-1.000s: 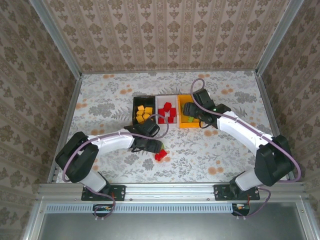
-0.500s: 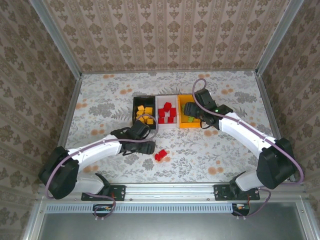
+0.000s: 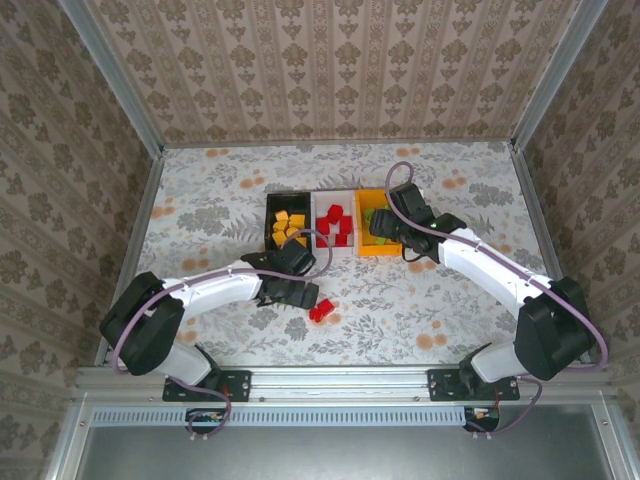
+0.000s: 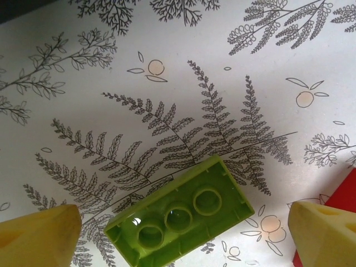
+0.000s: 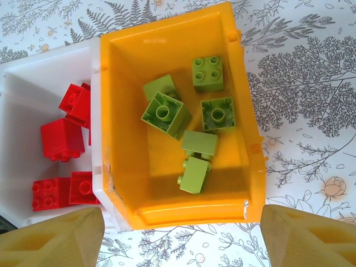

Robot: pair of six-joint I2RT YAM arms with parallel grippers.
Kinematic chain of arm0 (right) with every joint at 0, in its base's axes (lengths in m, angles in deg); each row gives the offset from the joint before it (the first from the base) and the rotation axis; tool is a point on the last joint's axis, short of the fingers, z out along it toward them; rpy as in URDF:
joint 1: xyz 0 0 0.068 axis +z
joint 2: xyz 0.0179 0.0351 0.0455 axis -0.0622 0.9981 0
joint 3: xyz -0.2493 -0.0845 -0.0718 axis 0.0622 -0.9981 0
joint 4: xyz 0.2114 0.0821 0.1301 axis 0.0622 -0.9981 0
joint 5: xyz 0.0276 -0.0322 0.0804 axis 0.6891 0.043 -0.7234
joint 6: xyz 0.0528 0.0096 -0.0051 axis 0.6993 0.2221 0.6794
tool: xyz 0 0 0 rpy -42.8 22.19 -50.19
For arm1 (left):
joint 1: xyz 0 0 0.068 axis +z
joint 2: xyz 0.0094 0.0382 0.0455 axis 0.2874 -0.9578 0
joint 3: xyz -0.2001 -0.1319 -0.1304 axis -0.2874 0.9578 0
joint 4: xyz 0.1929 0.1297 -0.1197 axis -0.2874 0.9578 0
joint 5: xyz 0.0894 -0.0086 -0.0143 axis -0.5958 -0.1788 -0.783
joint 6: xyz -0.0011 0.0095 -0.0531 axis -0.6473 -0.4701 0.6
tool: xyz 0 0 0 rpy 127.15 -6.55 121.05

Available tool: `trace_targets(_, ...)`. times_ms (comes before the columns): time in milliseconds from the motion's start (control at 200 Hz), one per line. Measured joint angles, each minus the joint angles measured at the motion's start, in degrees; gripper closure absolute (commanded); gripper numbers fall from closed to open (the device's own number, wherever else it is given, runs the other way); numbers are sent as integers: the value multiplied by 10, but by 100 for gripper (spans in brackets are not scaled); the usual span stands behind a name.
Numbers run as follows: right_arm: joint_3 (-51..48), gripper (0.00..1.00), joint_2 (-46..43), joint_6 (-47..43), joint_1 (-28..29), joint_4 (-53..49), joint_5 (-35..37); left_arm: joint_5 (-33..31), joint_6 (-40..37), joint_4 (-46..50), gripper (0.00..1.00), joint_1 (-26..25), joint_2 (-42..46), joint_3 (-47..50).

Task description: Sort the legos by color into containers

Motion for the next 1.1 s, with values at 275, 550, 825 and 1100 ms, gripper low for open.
trace_targets(275, -1, 24, -17, 0, 0, 0, 4, -9, 0, -1, 3, 1, -25, 3)
trace_targets(550, -1, 24, -27, 0, 0, 0, 5, 3, 0, -16, 21, 0, -38, 7)
trace_targets(825, -1, 24, -27, 0, 0, 0, 6, 3, 1, -19, 29, 0, -38, 7)
trace_targets(1100, -1, 24, -27, 6, 0, 0, 6, 2, 1, -20, 36, 0, -31, 10)
